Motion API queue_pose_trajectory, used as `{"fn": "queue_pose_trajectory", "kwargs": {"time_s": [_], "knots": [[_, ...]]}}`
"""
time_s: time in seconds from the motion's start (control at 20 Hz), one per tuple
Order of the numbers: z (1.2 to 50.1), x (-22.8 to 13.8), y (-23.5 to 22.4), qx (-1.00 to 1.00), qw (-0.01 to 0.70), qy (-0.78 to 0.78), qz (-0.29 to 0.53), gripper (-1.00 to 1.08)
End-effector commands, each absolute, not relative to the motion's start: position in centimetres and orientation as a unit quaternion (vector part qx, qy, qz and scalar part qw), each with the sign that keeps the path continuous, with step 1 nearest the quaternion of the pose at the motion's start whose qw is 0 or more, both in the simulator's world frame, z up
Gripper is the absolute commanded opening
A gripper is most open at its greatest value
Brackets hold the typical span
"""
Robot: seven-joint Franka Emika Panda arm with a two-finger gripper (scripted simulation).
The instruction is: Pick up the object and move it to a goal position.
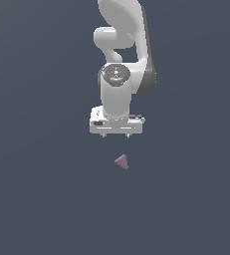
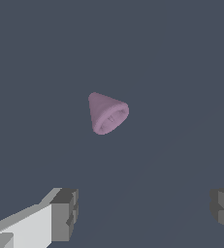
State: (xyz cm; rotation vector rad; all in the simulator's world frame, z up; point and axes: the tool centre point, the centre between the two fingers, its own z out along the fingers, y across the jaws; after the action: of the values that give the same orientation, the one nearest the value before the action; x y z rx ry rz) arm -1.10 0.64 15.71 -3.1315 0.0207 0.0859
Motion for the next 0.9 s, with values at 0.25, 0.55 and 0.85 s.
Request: {"fn": "queue_pose_trajectory", "kwargs": {"time_s": [0.25, 0.55, 0.85], "knots": [[15.5, -1.5, 2.3, -0.999, 0.012, -0.001, 0.034, 1.00], [15.3, -2.0, 3.9, -0.999, 0.020, -0.009, 0.042, 1.00], [15.1, -1.7, 3.9, -0.999, 0.019, -0.020, 0.040, 1.00]]}}
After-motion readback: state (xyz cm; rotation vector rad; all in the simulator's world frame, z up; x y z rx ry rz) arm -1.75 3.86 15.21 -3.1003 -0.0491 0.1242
